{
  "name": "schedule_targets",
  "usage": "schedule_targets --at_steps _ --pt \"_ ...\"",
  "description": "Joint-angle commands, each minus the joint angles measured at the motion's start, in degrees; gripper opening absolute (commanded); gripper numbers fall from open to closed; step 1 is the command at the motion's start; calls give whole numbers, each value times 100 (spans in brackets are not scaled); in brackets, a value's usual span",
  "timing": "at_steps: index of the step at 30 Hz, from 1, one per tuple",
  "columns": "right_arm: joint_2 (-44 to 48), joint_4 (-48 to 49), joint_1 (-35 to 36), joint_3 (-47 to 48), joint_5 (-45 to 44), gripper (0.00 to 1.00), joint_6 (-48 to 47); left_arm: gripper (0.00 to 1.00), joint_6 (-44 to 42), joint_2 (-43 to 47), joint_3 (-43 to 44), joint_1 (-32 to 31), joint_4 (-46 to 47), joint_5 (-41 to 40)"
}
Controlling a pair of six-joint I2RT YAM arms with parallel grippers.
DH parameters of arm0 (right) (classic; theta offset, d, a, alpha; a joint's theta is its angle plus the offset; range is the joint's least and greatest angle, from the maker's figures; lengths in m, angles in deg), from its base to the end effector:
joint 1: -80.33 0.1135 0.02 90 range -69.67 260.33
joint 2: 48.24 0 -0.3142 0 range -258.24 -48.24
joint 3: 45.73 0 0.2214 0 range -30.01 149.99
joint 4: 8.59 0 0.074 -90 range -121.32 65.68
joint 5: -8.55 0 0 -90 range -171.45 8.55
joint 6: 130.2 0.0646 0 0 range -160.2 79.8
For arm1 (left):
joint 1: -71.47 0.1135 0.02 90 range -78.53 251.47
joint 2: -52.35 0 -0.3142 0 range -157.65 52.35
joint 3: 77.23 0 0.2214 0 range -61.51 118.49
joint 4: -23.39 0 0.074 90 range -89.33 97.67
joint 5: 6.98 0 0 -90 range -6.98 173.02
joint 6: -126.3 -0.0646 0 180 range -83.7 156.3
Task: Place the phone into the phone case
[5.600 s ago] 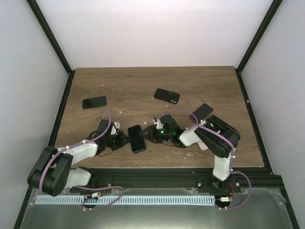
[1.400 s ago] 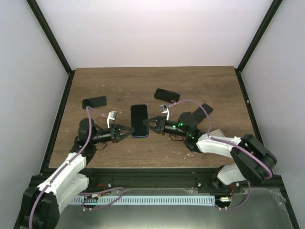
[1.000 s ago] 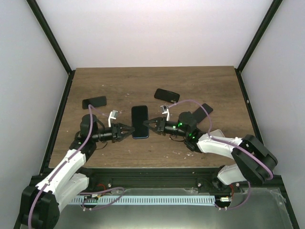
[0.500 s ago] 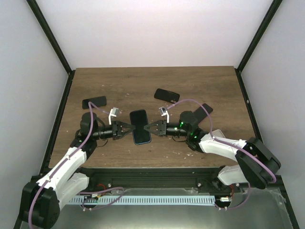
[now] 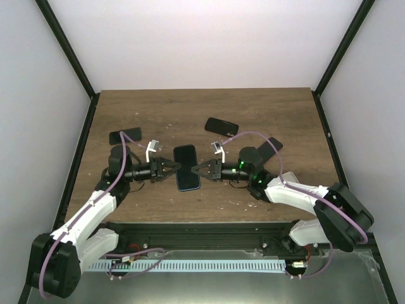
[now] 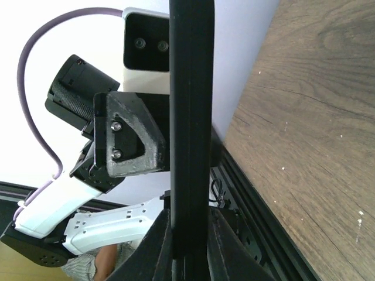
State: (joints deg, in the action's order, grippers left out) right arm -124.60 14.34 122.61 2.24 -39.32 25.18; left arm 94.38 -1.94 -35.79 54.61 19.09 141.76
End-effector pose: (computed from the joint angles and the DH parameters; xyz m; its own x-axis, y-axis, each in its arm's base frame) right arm 0.1647 0.2083 0.3020 -0.9320 0.0637 -0.3567 -0.3497 0.0996 0.9316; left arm 0.1325 -0.0979 0.2877 -0.9405 -0.1752 -0.2913 0.2534 0.2099 -0.9443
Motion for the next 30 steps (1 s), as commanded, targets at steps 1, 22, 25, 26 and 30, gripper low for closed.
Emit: schedule_targets --at_steps 1,22,25,26,30 --pt "298 479 88 262 -429 1 97 46 69 -67 346 2 -624 -276" --pt "-24 848 86 491 -2159 1 562 55 2781 404 -789 -36 1787 -314" --pt "-85 931 85 470 -2169 1 633 50 2778 283 -739 -75 1882 -332" --pt "-101 939 87 472 -2164 1 655 48 2778 245 -729 -84 1900 -344" --pt "-130 973 104 475 -2180 1 701 43 2777 120 -722 -97 1960 -403"
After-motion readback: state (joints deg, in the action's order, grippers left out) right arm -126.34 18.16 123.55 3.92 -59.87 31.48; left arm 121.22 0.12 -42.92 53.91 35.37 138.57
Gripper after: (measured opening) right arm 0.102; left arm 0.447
